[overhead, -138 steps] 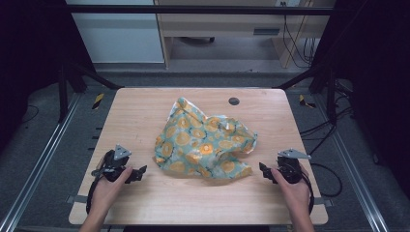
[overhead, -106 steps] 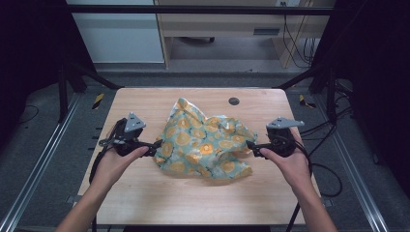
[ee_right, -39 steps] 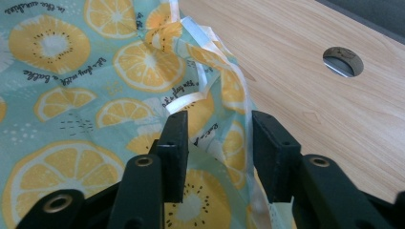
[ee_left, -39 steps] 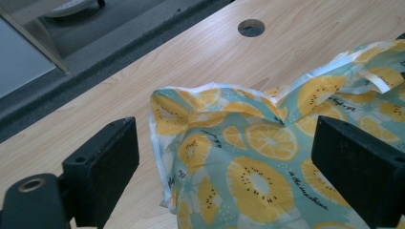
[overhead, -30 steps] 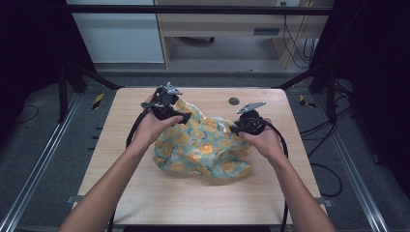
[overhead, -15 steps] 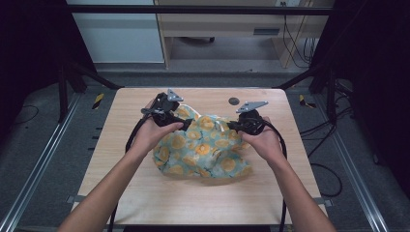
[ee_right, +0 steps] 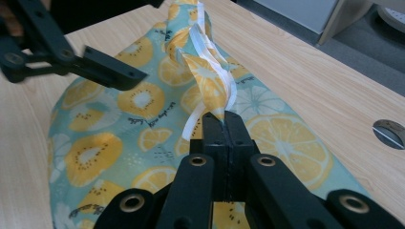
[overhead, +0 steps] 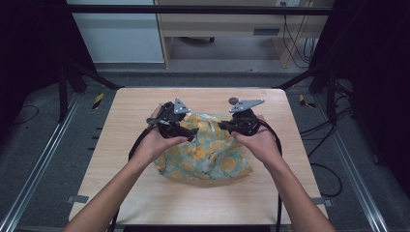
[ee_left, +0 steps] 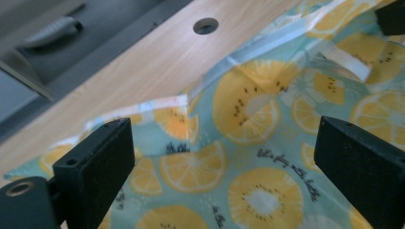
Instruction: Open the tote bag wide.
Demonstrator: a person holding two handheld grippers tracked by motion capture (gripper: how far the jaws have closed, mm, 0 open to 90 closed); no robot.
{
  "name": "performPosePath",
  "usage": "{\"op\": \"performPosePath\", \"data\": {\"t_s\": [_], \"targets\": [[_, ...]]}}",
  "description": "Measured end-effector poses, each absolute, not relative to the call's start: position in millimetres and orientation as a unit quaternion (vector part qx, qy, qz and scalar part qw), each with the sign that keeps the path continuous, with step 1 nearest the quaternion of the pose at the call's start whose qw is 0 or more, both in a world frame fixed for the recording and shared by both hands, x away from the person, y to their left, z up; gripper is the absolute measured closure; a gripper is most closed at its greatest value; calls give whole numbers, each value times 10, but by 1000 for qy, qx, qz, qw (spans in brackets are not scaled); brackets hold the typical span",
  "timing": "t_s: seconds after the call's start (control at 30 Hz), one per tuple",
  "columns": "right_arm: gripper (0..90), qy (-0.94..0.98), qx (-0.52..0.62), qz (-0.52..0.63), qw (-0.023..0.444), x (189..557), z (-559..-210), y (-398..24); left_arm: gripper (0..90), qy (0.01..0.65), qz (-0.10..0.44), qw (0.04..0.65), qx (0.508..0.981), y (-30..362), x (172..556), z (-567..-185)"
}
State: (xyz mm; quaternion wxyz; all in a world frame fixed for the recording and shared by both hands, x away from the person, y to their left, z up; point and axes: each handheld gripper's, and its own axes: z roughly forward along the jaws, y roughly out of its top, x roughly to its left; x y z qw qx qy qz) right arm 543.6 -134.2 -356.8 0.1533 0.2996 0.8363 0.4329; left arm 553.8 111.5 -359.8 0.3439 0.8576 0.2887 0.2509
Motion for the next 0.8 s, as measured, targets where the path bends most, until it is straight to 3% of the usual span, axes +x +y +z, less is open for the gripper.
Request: {"op": "performPosePath", "data": {"t_s": [0.33,0.47,0.63,0.73,0.8], "targets": [[900,838,289,442,136,5354,-3493,-1296,100,293,256,350,852,1035,5668,-3714],[900,839,287,443,130,5338,-3485,-1283,356,308,237,363,847,1058,5708,-3760],[900,845,281,437,127,5321,-3498,-1254,864,312,211,387,842,1107,5625,-3759],[871,849,272,434,131,5284,-3494,-1237,896,317,193,403,837,1167,5487,-3763],[770,848,270,437,129,5258,-3487,-1242,899,317,189,405,836,1210,5375,-3786]]}}
